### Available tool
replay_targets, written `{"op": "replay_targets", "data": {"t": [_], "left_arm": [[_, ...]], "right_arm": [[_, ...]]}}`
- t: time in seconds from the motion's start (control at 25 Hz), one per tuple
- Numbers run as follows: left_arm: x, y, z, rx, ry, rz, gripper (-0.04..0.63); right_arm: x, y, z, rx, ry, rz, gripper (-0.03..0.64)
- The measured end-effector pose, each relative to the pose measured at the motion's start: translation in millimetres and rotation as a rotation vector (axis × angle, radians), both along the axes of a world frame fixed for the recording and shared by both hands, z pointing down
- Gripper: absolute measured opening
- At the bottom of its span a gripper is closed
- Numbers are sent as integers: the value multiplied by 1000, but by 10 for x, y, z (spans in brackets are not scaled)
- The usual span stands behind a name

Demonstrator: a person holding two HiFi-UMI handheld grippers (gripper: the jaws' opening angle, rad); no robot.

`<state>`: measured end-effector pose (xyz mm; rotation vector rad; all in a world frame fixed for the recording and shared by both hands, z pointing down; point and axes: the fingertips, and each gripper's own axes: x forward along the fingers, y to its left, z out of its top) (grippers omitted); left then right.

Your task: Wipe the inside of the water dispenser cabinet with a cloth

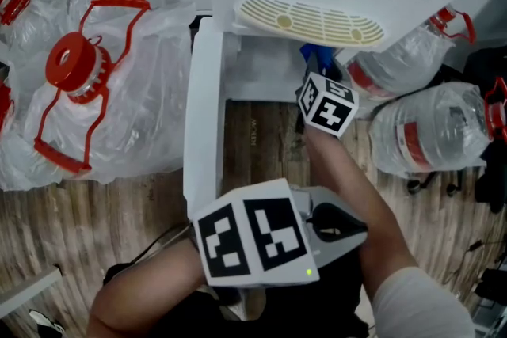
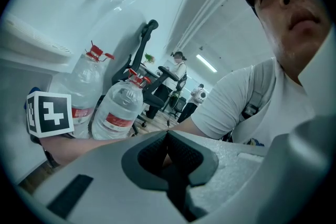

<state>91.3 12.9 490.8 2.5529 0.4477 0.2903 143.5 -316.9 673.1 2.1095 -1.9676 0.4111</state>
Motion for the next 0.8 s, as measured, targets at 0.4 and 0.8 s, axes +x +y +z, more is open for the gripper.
{"op": "replay_targets", "data": {"t": [0.4,0.8], "left_arm": [[52,-9,47,0,-25,10,3],[47,-57,22,-1,-24,-12,3]], "right_arm": [[-468,-334,295,-25,-91,-79,84],[-65,-533,530,-36,-325,149,84]]}}
